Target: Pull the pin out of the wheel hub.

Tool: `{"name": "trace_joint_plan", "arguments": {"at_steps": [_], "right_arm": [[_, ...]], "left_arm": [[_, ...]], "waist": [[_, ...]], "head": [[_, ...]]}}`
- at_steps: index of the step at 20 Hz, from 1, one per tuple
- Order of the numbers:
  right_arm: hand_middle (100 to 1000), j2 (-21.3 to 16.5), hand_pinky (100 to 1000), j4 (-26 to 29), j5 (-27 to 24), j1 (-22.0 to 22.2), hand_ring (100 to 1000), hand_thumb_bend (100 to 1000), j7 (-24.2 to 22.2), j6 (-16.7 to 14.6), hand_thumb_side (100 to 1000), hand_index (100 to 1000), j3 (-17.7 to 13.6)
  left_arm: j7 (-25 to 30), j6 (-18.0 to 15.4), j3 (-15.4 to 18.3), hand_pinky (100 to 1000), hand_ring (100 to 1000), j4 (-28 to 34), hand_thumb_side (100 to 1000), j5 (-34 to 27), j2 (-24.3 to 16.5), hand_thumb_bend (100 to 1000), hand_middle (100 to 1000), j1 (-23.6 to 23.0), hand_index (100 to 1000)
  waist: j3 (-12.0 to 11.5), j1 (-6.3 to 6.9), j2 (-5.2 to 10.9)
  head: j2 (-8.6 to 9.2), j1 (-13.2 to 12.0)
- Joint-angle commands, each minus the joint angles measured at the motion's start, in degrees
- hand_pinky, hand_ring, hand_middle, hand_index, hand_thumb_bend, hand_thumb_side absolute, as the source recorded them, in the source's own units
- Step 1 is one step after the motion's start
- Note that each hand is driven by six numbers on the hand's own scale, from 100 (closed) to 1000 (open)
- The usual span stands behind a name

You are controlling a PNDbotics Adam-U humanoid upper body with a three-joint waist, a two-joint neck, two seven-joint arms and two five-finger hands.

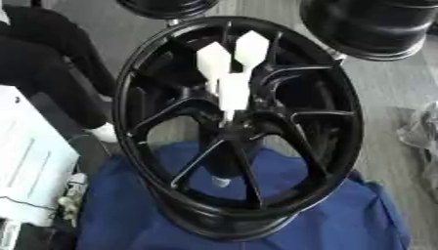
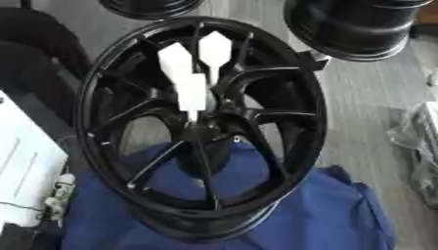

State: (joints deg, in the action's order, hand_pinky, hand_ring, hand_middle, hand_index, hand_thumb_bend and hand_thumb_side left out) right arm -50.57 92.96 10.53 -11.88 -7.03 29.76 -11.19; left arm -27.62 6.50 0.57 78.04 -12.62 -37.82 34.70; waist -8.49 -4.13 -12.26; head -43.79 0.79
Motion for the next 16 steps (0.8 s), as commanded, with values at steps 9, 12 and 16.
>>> {"name": "trace_joint_plan", "arguments": {"at_steps": [9, 12, 16], "right_arm": [[818, -0.36, 859, -0.97, 2.49, -1.86, 849, 653, -1.78, -3.36, 297, 886, -2.62], [756, 0.10, 830, 0.32, 0.78, -3.10, 795, 569, 0.44, -2.93, 368, 861, -2.70], [724, 1.40, 824, 3.36, -2.97, -6.42, 771, 638, 4.26, -2.44, 433, 847, -2.83]], "left_arm": [[-0.22, -0.01, 0.78, 755, 812, 1.12, 745, -0.19, -2.22, 459, 757, 0.61, 759], [-0.18, 0.02, 0.74, 754, 812, 1.09, 745, -0.20, -2.11, 458, 757, 0.57, 759], [-0.07, 0.03, 0.64, 755, 812, 1.12, 751, -0.19, -1.95, 455, 757, 0.61, 759]], "waist": [[-0.01, 0.29, 0.82], [0.00, 0.32, 0.91], [-0.15, 0.54, 0.99]], "head": [[-0.33, 0.33], [-0.33, 0.45], [-0.33, 0.67]]}}
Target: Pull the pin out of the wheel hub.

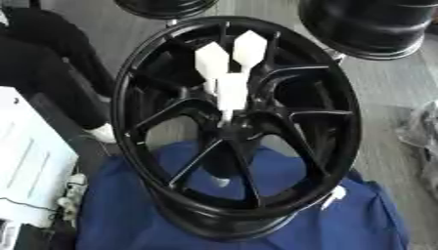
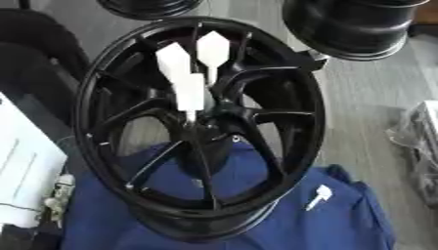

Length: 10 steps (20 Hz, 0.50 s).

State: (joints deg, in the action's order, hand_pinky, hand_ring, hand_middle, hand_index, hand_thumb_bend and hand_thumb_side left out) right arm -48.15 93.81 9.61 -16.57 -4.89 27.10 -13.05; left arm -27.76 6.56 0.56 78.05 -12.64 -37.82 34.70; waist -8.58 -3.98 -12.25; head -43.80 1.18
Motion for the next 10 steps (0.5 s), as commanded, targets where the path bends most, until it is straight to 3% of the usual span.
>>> {"name": "trace_joint_plan", "arguments": {"at_steps": [1, 6, 10], "right_arm": [[720, -0.76, 824, 3.13, -3.07, -2.66, 768, 543, 3.15, 0.34, 404, 844, -0.77], [704, 1.85, 817, 4.88, -8.18, -7.74, 749, 622, 8.27, -0.91, 357, 836, 1.75], [688, 5.84, 818, 4.00, -11.97, -12.12, 735, 602, 12.06, -3.20, 340, 822, 4.33]], "left_arm": [[0.08, -0.03, 0.64, 755, 812, 1.12, 744, -0.17, -1.93, 457, 757, 0.61, 759], [0.21, 0.01, 0.49, 755, 812, 1.18, 745, -0.19, -1.58, 456, 757, 0.65, 758], [0.36, 0.04, 0.29, 755, 812, 1.16, 745, -0.20, -1.08, 456, 757, 0.79, 759]], "waist": [[-0.09, 0.44, 1.00], [-0.43, 0.57, 1.12], [-0.75, 0.79, 1.19]], "head": [[-0.31, 0.39], [-0.31, 0.92], [-0.31, 1.08]]}}
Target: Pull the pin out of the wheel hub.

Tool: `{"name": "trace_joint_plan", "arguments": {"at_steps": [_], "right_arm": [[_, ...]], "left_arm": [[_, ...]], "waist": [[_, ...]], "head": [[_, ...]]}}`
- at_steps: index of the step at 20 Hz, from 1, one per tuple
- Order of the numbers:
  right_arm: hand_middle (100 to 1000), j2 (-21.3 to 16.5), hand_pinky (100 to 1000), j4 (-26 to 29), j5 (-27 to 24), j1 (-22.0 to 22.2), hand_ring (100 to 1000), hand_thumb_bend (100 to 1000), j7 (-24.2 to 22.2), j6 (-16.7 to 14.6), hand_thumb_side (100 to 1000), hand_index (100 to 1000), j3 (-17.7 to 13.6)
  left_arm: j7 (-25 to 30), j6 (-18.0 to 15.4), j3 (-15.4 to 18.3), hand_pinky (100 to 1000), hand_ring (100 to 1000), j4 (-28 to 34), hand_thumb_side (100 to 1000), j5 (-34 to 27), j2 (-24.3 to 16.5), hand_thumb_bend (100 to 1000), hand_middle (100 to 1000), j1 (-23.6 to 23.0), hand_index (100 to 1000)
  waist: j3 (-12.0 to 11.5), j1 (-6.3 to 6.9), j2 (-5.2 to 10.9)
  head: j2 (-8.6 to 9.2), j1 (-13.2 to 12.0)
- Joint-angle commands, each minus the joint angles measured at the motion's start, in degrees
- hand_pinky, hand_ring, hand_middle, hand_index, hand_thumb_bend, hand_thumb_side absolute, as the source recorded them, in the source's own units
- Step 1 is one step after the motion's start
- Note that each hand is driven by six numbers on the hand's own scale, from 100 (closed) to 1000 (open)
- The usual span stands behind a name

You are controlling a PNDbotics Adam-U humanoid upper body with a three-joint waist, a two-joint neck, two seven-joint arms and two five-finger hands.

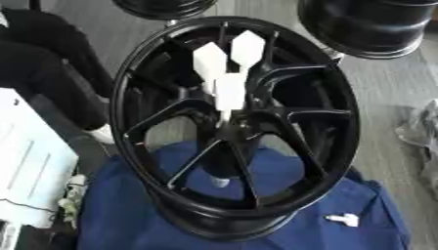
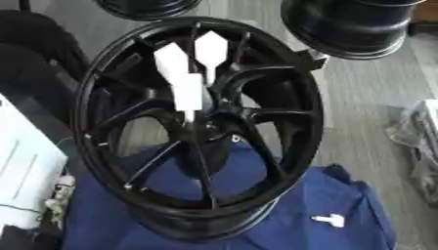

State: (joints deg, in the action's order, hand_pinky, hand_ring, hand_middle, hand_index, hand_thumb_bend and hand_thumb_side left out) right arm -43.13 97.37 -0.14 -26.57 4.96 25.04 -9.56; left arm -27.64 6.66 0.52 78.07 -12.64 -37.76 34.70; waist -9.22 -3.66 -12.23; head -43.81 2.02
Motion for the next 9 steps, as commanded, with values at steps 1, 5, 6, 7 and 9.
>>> {"name": "trace_joint_plan", "arguments": {"at_steps": [1, 5, 6, 7, 9], "right_arm": [[691, 2.20, 821, -0.01, -3.16, -3.27, 736, 585, 3.15, -1.66, 350, 822, 1.47], [723, 6.42, 829, -2.25, -7.08, -6.47, 762, 493, 7.06, -4.05, 423, 834, 3.49], [725, 7.36, 830, -2.79, -7.98, -7.07, 764, 488, 7.97, -4.81, 426, 836, 3.91], [730, 8.14, 832, -3.24, -8.91, -7.56, 769, 480, 8.89, -5.65, 432, 838, 4.40], [743, 9.38, 837, -4.05, -10.67, -8.22, 780, 496, 10.66, -7.32, 436, 849, 5.47]], "left_arm": [[0.30, -0.07, 0.27, 755, 812, 1.16, 745, -0.21, -0.97, 456, 757, 0.84, 759], [0.19, -0.40, 0.31, 753, 809, 1.51, 743, -0.28, -0.59, 455, 759, 0.92, 762], [0.06, -0.54, 0.37, 753, 809, 1.64, 743, -0.31, -0.49, 455, 759, 0.90, 762], [-0.07, -0.65, 0.40, 752, 806, 1.73, 742, -0.37, -0.40, 456, 758, 0.86, 762], [-0.29, -0.80, 0.42, 752, 805, 1.83, 742, -0.50, -0.20, 456, 758, 0.82, 761]], "waist": [[-0.22, 0.55, 1.18], [-0.42, 0.75, 1.15], [-0.45, 0.77, 1.13], [-0.51, 0.78, 1.11], [-0.61, 0.78, 1.11]], "head": [[-0.31, 0.27], [-0.31, 0.34], [-0.31, 0.30], [-0.31, 0.30], [-0.31, 0.34]]}}
